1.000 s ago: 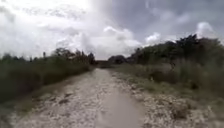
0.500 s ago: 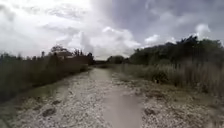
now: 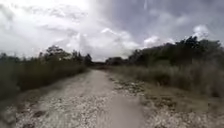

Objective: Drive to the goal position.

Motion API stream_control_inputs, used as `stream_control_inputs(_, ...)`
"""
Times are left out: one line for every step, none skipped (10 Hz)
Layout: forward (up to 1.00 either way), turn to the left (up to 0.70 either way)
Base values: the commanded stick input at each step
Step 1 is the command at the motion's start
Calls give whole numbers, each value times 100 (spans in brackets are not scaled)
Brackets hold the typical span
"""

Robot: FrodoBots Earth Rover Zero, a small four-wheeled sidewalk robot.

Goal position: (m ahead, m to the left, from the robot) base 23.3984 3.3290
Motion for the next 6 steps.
stream_control_inputs(70,0)
stream_control_inputs(70,0)
stream_control_inputs(70,0)
stream_control_inputs(70,0)
stream_control_inputs(70,0)
stream_control_inputs(70,19)
